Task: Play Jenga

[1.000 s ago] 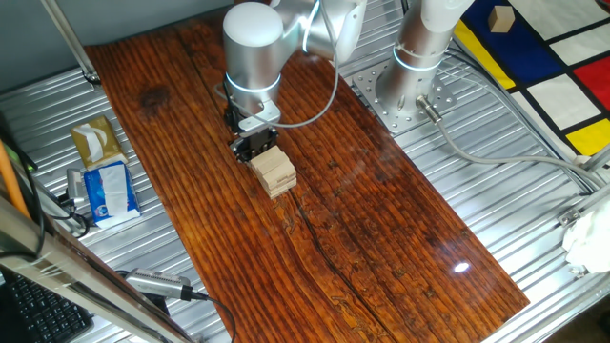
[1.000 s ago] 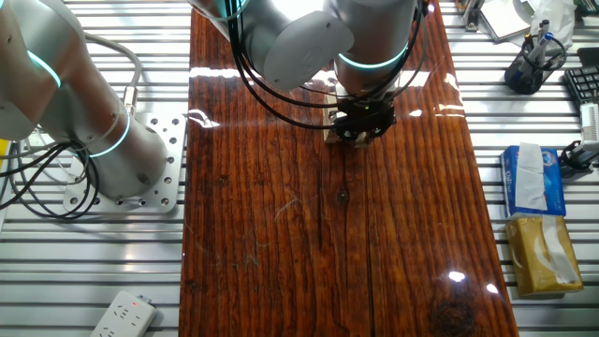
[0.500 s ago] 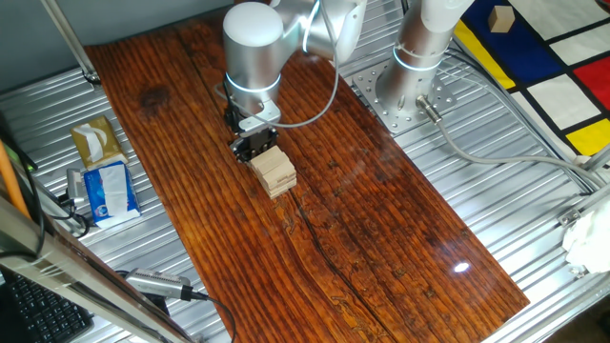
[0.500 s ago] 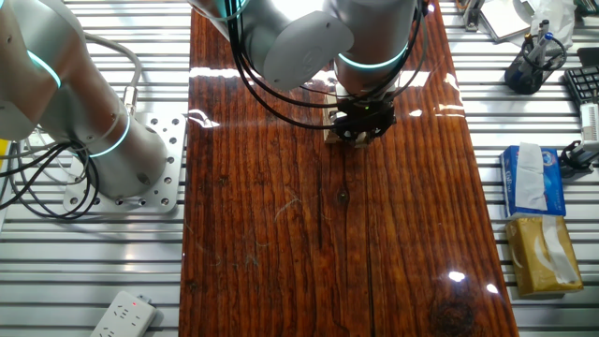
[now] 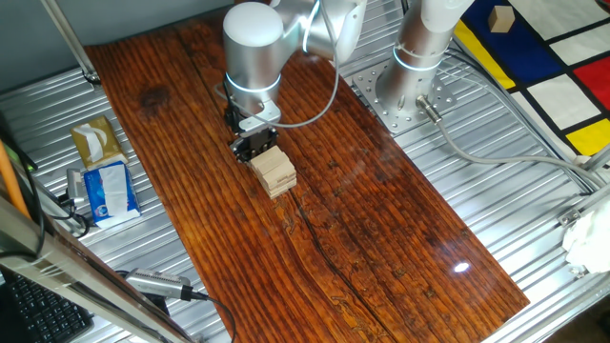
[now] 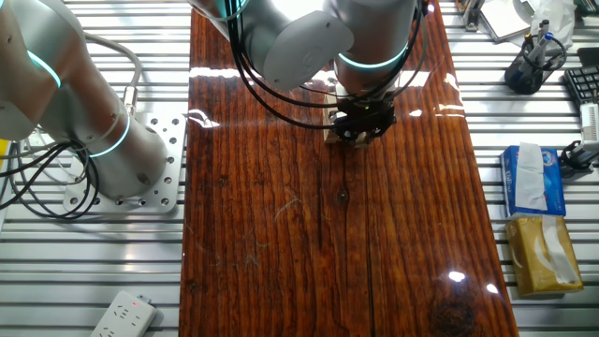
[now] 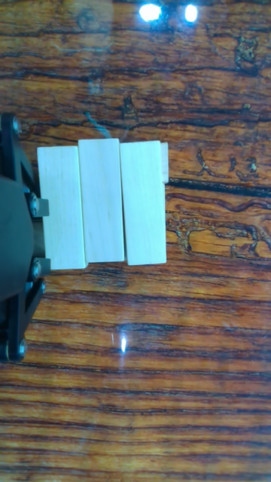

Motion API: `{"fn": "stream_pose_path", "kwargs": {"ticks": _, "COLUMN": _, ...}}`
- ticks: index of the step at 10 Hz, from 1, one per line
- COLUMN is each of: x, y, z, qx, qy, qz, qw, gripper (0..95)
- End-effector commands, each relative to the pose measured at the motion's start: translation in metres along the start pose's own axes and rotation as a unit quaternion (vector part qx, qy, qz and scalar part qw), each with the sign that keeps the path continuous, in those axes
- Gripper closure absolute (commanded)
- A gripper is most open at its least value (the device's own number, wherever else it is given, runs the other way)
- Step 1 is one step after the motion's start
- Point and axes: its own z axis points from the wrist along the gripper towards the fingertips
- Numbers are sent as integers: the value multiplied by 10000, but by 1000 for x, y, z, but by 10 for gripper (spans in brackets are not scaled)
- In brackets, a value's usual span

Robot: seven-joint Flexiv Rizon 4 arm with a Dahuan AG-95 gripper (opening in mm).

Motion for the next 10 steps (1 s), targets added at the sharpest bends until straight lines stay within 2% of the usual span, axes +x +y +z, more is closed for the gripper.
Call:
{"fn": "stream_pose_path", "kwargs": {"ticks": 1, "x": 0, "y": 0, "z": 0, "qx": 5, "qy": 7, "qz": 19, "qw": 10000, "gripper": 950}}
{"fn": "stream_pose_path", "kwargs": {"ticks": 10, "x": 0, "y": 0, "z": 0, "qx": 5, "qy": 11, "qz": 127, "qw": 9999, "gripper": 950}}
